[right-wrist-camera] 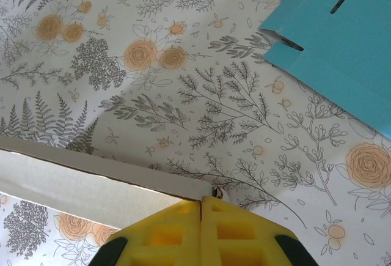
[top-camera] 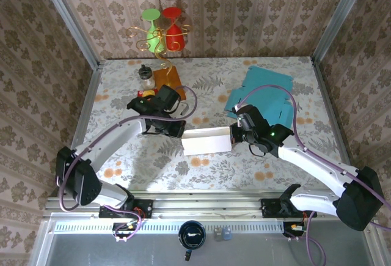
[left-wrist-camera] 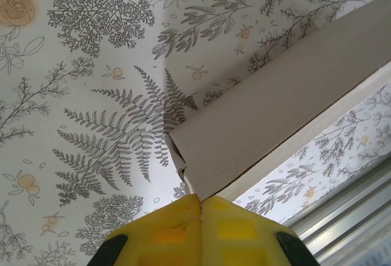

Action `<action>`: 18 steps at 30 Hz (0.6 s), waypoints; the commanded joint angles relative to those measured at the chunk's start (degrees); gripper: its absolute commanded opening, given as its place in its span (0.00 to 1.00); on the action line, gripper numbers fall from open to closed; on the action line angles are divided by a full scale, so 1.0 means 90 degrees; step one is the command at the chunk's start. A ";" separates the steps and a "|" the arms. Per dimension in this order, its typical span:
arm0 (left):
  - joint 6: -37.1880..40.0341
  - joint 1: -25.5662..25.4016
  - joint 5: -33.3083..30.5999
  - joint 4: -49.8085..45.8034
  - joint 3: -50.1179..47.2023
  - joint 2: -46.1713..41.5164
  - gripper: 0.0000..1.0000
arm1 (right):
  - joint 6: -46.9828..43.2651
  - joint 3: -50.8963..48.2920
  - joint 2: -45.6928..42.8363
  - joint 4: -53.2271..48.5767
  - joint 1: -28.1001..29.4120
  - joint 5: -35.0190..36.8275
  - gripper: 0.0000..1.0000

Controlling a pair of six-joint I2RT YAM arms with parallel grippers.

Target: Fold the paper box

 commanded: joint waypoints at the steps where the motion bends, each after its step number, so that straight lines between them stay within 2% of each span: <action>1: -0.0523 -0.0005 0.0152 -0.0229 0.0316 0.0144 0.00 | 0.0098 -0.0090 -0.0184 0.0086 0.0099 0.0142 0.00; 6: -0.0902 0.0027 0.0183 -0.0152 0.0486 0.0243 0.00 | 0.0094 -0.0184 -0.0287 0.0220 0.0123 0.0162 0.00; 18: -0.1194 0.0110 0.0373 0.0009 0.0412 0.0356 0.00 | 0.0161 -0.0324 -0.0287 0.0334 0.0155 0.0152 0.00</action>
